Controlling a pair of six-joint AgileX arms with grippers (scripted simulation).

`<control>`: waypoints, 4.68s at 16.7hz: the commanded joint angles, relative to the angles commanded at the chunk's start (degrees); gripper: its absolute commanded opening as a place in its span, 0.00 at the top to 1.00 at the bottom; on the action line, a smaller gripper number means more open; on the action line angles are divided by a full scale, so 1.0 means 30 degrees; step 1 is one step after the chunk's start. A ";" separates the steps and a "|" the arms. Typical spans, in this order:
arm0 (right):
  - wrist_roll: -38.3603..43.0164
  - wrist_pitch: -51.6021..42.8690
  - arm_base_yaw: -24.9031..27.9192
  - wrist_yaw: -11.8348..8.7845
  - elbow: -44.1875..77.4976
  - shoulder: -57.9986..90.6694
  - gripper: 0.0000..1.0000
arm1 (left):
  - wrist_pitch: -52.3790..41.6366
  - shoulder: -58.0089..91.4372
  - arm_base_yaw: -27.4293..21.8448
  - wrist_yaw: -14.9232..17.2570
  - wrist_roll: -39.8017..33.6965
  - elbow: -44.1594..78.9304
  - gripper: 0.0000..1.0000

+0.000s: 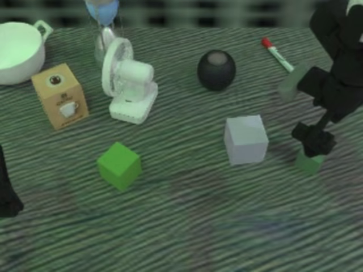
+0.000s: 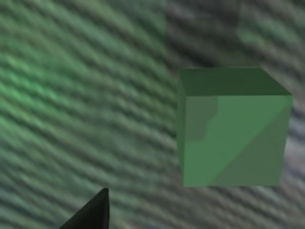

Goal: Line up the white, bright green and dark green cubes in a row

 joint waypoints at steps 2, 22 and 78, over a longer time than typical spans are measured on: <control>-0.0118 -0.0167 0.0045 -0.0005 0.0336 0.0338 0.00 | 0.0000 0.0000 0.0000 0.0000 0.0000 0.0000 0.00; -0.0053 0.5678 0.0074 0.0018 -0.2853 0.2994 0.15 | 0.0000 0.0000 0.0000 0.0000 0.0000 0.0000 0.00; -0.4636 0.2760 0.8251 -0.0382 -0.5181 -0.2647 1.00 | 0.0000 0.0000 0.0000 0.0000 0.0000 0.0000 0.00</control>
